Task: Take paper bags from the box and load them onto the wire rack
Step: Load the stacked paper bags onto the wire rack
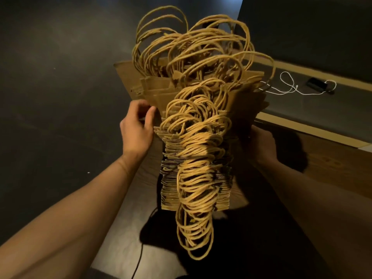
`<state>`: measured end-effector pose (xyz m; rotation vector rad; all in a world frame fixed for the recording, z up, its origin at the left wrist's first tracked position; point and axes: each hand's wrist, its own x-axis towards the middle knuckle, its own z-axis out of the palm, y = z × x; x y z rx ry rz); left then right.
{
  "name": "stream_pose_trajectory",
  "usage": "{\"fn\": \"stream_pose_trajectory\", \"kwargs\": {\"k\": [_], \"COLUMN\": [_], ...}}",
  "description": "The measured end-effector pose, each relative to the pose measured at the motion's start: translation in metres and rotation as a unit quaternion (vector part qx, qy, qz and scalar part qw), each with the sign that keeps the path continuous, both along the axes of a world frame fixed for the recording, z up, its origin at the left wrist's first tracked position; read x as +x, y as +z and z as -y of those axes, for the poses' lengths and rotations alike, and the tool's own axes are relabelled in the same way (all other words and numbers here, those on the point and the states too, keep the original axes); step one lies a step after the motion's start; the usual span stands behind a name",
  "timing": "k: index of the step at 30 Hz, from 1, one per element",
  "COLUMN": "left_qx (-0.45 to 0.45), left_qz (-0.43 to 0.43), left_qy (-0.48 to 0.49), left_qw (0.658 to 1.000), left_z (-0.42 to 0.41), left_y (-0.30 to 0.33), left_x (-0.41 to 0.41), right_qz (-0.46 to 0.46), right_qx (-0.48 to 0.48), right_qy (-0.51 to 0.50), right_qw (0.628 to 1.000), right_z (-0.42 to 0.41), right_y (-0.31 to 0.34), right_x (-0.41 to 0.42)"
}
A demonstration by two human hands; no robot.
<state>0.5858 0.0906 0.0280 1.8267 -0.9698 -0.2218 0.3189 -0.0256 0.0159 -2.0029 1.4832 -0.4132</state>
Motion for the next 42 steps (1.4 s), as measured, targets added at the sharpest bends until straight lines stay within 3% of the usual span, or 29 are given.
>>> {"fn": "stream_pose_trajectory", "kwargs": {"k": [4,7,12,15,20,24,29,33,35,38,42], "left_qx": [-0.025,0.010,0.150,0.212,0.201,0.200,0.237,0.292,0.269,0.167,0.135], "left_qz": [-0.018,-0.041,-0.017,0.082,0.107,0.053,0.030,-0.039,-0.069,-0.180,-0.285], "left_qy": [-0.012,-0.013,-0.087,-0.131,-0.147,-0.127,-0.117,-0.076,-0.048,0.009,-0.063], "left_qw": [0.999,0.999,0.985,0.965,0.963,0.970,0.964,0.953,0.960,0.969,0.947], "left_z": [0.007,0.004,-0.003,-0.003,-0.001,0.001,-0.001,0.001,0.002,0.003,0.009], "left_y": [0.006,0.006,0.001,-0.006,-0.002,0.009,0.001,-0.009,-0.012,-0.019,-0.037], "left_x": [-0.003,-0.006,0.007,0.019,0.030,0.032,0.016,-0.010,-0.009,-0.004,0.004], "right_qz": [0.149,0.258,0.251,0.271,0.299,0.334,0.271,0.273,0.271,0.260,0.297], "right_qx": [0.053,0.121,0.112,0.113,0.145,0.134,0.114,0.107,0.091,0.104,0.123], "right_qy": [0.002,-0.066,-0.155,-0.186,-0.139,-0.128,-0.097,-0.104,-0.102,-0.079,-0.103], "right_qw": [0.987,0.956,0.949,0.938,0.933,0.924,0.951,0.950,0.953,0.957,0.941], "right_z": [-0.004,-0.007,-0.013,-0.015,-0.011,-0.002,0.002,-0.006,-0.008,-0.009,-0.009], "right_y": [0.010,0.006,-0.004,-0.006,0.001,0.006,-0.001,-0.003,-0.004,-0.009,-0.011], "right_x": [0.009,0.015,0.022,0.024,0.021,0.016,0.025,0.028,0.027,0.032,0.040]}}
